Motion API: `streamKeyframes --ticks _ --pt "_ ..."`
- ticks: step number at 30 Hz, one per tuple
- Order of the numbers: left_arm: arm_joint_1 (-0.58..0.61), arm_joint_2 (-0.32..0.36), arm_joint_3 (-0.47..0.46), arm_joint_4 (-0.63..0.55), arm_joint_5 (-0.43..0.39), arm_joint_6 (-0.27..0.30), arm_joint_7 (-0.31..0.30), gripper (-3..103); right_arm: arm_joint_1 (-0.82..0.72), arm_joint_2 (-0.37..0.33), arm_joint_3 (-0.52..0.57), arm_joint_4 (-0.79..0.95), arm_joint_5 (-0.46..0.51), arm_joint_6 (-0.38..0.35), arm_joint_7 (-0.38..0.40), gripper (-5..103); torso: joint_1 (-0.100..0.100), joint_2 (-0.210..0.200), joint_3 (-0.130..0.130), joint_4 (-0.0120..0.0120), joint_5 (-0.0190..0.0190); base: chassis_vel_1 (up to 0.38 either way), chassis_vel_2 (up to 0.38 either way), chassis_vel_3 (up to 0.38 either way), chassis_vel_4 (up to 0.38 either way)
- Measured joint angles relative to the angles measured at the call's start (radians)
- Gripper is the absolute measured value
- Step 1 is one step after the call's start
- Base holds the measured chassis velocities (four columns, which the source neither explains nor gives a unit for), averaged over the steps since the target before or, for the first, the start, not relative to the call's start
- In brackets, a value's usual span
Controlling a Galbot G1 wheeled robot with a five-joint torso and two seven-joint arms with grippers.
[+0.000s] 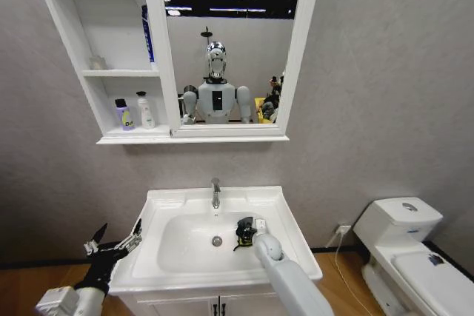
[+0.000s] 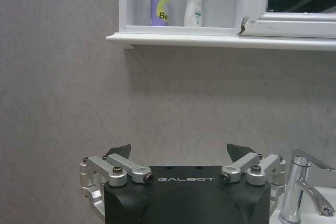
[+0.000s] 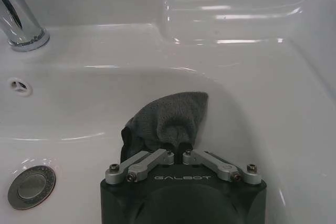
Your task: Move facial cleanser and shampoo from washbasin to cabinet, then wipe washbasin with towel.
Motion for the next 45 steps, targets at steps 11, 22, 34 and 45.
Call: streamKeyframes --ticks 11,22,34,45 --pt "0.0 0.0 0.0 0.0 0.0 0.0 0.0 100 -0.099 -0.059 0.047 0.231 -0.019 -0.002 0.01 2 0.0 0.0 0.0 0.0004 -0.0001 0.0 0.0 0.0 0.0" --pt "0.0 0.0 0.0 0.0 0.0 0.0 0.0 100 0.056 -0.11 0.13 0.044 -0.045 0.206 -0.161 2 0.0 0.0 0.0 0.0002 0.0 0.0 0.0 0.0 0.0" --pt "0.0 0.0 0.0 0.0 0.0 0.0 0.0 100 0.101 -0.101 0.101 0.007 -0.026 0.201 -0.147 2 0.0 0.0 0.0 -0.0001 -0.0003 0.0 0.0 0.0 0.0" --pt "0.0 0.0 0.0 0.0 0.0 0.0 0.0 100 0.109 -0.076 0.121 -0.061 -0.069 0.173 -0.115 7 0.0 0.0 0.0 0.0 -0.0001 0.0 0.0 0.0 0.0"
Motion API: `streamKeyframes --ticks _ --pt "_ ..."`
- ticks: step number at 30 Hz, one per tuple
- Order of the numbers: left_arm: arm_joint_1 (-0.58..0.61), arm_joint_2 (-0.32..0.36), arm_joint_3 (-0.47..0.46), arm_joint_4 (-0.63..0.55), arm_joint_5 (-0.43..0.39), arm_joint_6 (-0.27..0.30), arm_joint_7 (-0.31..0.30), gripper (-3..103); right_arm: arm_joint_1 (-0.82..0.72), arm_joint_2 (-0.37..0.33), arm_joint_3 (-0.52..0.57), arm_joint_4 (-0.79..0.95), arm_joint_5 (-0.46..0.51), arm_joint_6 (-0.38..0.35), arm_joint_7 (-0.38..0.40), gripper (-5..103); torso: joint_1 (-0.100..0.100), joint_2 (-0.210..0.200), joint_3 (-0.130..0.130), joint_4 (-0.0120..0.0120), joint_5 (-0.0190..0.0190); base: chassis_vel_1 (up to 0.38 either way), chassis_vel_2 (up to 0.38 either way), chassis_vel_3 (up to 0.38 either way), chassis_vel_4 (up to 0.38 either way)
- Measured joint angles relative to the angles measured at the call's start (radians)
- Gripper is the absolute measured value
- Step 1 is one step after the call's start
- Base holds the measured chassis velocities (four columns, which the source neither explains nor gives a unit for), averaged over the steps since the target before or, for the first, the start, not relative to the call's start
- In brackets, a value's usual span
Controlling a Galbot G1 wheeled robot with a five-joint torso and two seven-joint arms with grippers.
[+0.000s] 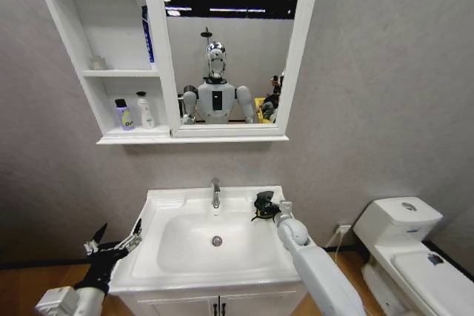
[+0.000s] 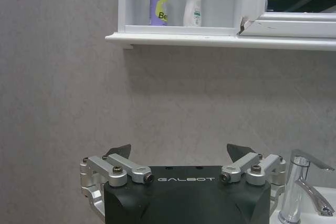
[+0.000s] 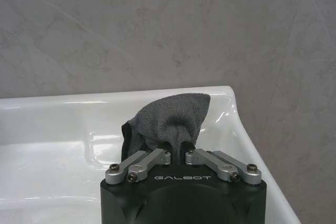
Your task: Move facial cleanser and shampoo from washbasin to cabinet, then wipe washbasin with towel.
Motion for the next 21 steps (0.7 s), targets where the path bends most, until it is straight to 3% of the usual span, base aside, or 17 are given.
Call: streamKeyframes --ticks 2,5,6,8,10,14,19,20,21 --pt "0.0 0.0 0.0 0.0 0.0 0.0 0.0 100 0.01 -0.001 0.006 -0.024 -0.022 0.019 -0.019 17 0.0 0.0 0.0 0.0 0.0 0.0 0.0 0.0 0.0" --pt "0.0 0.0 0.0 0.0 0.0 0.0 0.0 100 0.019 -0.004 0.009 -0.042 -0.026 0.034 -0.052 22 0.0 0.0 0.0 0.0003 0.0 0.0 0.0 0.0 0.0" --pt "0.0 0.0 0.0 0.0 0.0 0.0 0.0 100 0.023 -0.006 0.014 -0.047 -0.028 0.039 -0.082 33 0.0 0.0 0.0 0.0004 0.0001 0.0 0.0 0.0 0.0" --pt "0.0 0.0 0.0 0.0 0.0 0.0 0.0 100 0.023 -0.008 0.019 -0.048 -0.033 0.041 -0.104 33 0.0 0.0 0.0 0.0004 0.0 0.0 0.0 0.0 0.0" --pt "0.0 0.0 0.0 0.0 0.0 0.0 0.0 100 0.022 -0.013 0.026 -0.045 -0.052 0.044 -0.125 44 0.0 0.0 0.0 0.0002 0.0 0.0 0.0 0.0 0.0" --pt "0.0 0.0 0.0 0.0 0.0 0.0 0.0 100 0.015 -0.02 0.028 -0.025 -0.071 0.043 -0.119 61 0.0 0.0 0.0 0.0 0.0001 0.0 0.0 0.0 0.0" --pt "0.0 0.0 0.0 0.0 0.0 0.0 0.0 100 -0.011 -0.03 0.027 0.028 -0.104 0.058 -0.086 71 0.0 0.0 0.0 0.0005 0.0001 0.0 0.0 0.0 0.0" --pt "0.0 0.0 0.0 0.0 0.0 0.0 0.0 100 -0.04 -0.043 0.031 0.08 -0.116 0.061 -0.077 82 0.0 0.0 0.0 0.0004 0.0003 0.0 0.0 0.0 0.0" --pt "0.0 0.0 0.0 0.0 0.0 0.0 0.0 100 -0.04 -0.043 0.031 0.08 -0.116 0.061 -0.077 82 0.0 0.0 0.0 0.0004 0.0003 0.0 0.0 0.0 0.0"
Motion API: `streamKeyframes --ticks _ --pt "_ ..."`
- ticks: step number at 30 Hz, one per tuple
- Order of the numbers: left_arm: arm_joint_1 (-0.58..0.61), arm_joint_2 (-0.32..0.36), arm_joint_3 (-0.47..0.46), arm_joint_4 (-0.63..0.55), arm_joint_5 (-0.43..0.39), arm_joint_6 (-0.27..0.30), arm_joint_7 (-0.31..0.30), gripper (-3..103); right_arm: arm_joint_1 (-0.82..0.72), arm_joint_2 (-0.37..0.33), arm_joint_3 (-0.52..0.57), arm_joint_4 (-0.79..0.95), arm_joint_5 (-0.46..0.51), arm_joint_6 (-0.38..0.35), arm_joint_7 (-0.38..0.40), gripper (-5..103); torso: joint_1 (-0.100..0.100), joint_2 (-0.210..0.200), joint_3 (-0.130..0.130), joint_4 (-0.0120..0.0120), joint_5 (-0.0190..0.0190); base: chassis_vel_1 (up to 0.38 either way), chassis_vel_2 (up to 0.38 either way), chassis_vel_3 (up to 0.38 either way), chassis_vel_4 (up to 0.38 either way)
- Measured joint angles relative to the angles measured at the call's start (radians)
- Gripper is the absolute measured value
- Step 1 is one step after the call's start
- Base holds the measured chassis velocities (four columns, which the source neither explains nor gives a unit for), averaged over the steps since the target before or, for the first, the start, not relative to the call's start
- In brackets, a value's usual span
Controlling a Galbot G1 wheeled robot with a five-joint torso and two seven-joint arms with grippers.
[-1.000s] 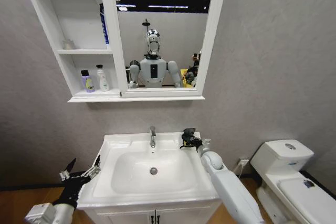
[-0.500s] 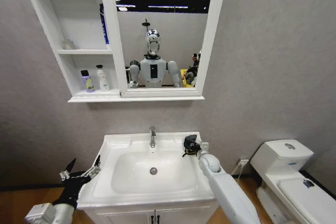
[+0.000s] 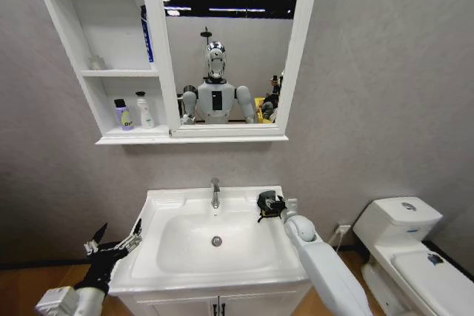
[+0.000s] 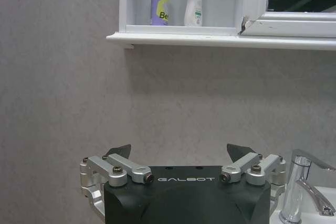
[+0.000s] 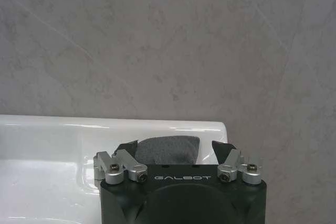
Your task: Move facial cleanser and shampoo from washbasin to cabinet, then wipe washbasin with towel.
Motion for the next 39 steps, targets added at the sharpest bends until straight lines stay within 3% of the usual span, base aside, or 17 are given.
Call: streamKeyframes --ticks 3,8,16,23,39 --pt "0.0 0.0 0.0 0.0 0.0 0.0 0.0 100 -0.122 -0.036 0.031 0.208 -0.013 -0.017 0.029 97 0.0 0.0 0.0 -0.0004 -0.0002 0.0 0.0 0.0 0.0" --pt "0.0 0.0 0.0 0.0 0.0 0.0 0.0 100 -0.321 -0.028 0.105 0.451 -0.084 -0.017 0.059 100 0.0 0.0 0.0 -0.0006 0.0 0.0 0.0 0.0 0.0" --pt "0.0 0.0 0.0 0.0 0.0 0.0 0.0 100 -0.698 0.084 0.154 0.822 -0.285 -0.022 0.125 100 -0.001 0.0 0.0 -0.0005 -0.0008 0.0 0.0 0.0 0.0" --pt "0.0 0.0 0.0 0.0 0.0 0.0 0.0 100 -0.795 0.137 0.12 0.907 -0.366 -0.045 0.136 100 0.0 0.0 0.0 -0.0001 -0.0003 0.0 0.0 0.0 0.0" --pt "0.0 0.0 0.0 0.0 0.0 0.0 0.0 100 -0.805 0.132 0.1 0.921 -0.387 -0.053 0.133 100 0.0 0.0 0.0 0.0 -0.0001 0.166 -0.148 -0.162 0.153"
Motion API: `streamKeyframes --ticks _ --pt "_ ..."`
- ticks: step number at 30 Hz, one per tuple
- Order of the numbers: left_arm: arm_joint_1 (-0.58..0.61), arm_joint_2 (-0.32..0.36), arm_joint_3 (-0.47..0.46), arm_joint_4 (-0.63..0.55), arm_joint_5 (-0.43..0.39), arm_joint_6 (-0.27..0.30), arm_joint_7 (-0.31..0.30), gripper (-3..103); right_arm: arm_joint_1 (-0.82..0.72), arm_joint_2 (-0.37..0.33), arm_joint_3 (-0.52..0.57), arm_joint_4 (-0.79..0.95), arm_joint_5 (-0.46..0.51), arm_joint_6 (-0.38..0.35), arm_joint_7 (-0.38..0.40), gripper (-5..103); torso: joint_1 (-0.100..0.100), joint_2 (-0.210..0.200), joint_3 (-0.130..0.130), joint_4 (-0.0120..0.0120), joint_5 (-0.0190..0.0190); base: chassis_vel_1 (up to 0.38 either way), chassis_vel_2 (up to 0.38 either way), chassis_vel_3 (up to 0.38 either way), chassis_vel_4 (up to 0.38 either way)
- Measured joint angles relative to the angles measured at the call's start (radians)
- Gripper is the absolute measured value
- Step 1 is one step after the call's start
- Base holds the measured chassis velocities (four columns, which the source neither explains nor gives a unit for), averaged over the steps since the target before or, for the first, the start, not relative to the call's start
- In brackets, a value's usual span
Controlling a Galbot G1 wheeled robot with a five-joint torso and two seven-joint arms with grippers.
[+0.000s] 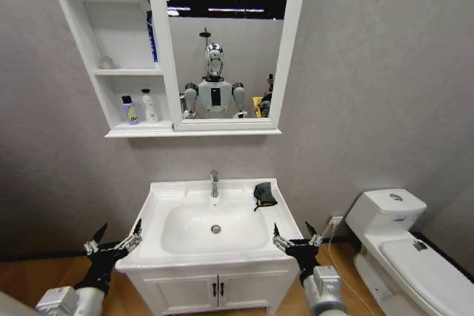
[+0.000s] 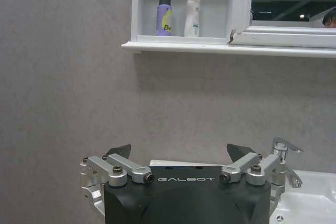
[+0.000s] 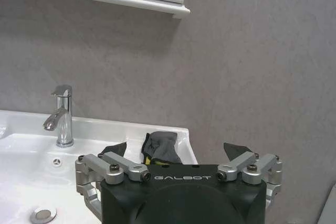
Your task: Move facial cleanser and shampoo from washbasin to cabinet, then wipe washbasin with towel.
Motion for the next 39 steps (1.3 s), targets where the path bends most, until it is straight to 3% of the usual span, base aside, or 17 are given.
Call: streamKeyframes --ticks 14,17,20,23,24,25,27,28,31,32,35,39 --pt "0.0 0.0 0.0 0.0 0.0 0.0 0.0 100 -0.004 -0.013 -0.025 0.003 -0.004 0.012 -0.006 100 0.0 0.0 0.0 -0.0001 0.0004 0.328 -0.324 -0.33 0.322" --pt "0.0 0.0 0.0 0.0 0.0 0.0 0.0 100 -0.003 -0.021 -0.032 -0.006 -0.002 0.013 -0.012 100 0.0 0.0 0.0 -0.0004 -0.0013 0.346 -0.411 -0.347 0.362" --pt "0.0 0.0 0.0 0.0 0.0 0.0 0.0 100 -0.002 -0.026 -0.037 -0.017 -0.002 0.015 -0.02 100 0.0 0.0 0.0 0.0 0.0007 0.374 -0.343 -0.34 0.332" --pt "0.0 0.0 0.0 0.0 0.0 0.0 0.0 100 -0.003 -0.029 -0.043 -0.026 -0.002 0.017 -0.027 100 0.0 0.0 0.0 -0.0004 -0.0014 0.338 -0.367 -0.31 0.34" --pt "0.0 0.0 0.0 0.0 0.0 0.0 0.0 100 -0.003 -0.03 -0.048 -0.033 -0.002 0.017 -0.033 100 0.0 0.0 0.0 0.0 0.0012 0.366 -0.318 -0.354 0.352" --pt "0.0 0.0 0.0 0.0 0.0 0.0 0.0 100 -0.003 -0.03 -0.048 -0.033 -0.002 0.017 -0.033 100 0.0 0.0 0.0 0.0 0.0012 0.366 -0.318 -0.354 0.352" --pt "0.0 0.0 0.0 0.0 0.0 0.0 0.0 100 -0.004 -0.03 -0.054 -0.038 -0.002 0.025 -0.047 100 0.0 0.0 0.0 -0.0005 -0.0019 0.319 -0.353 -0.333 0.356" --pt "0.0 0.0 0.0 0.0 0.0 0.0 0.0 100 -0.002 -0.03 -0.054 -0.043 -0.003 0.034 -0.064 100 0.0 0.0 0.0 0.0 0.001 0.384 -0.335 -0.402 0.336" --pt "0.0 0.0 0.0 0.0 0.0 0.0 0.0 100 -0.002 -0.03 -0.051 -0.047 -0.005 0.045 -0.079 100 0.001 0.0 0.0 0.0 0.0009 0.371 -0.331 -0.402 0.352" --pt "0.0 0.0 0.0 0.0 0.0 0.0 0.0 100 0.0 -0.03 -0.046 -0.049 -0.006 0.055 -0.1 100 0.0 0.0 0.0 -0.0003 -0.0015 0.283 -0.379 -0.341 0.331" --pt "0.0 0.0 0.0 0.0 0.0 0.0 0.0 100 0.005 -0.029 -0.042 -0.05 -0.002 0.065 -0.105 100 -0.001 0.0 0.0 -0.0001 0.0012 0.314 -0.275 -0.309 0.319" --pt "0.0 0.0 -0.001 0.0 0.0 0.0 0.0 100 0.005 -0.029 -0.033 -0.053 -0.026 0.075 -0.108 100 -0.001 0.001 0.0 0.0005 -0.0007 0.168 -0.181 -0.186 0.199"
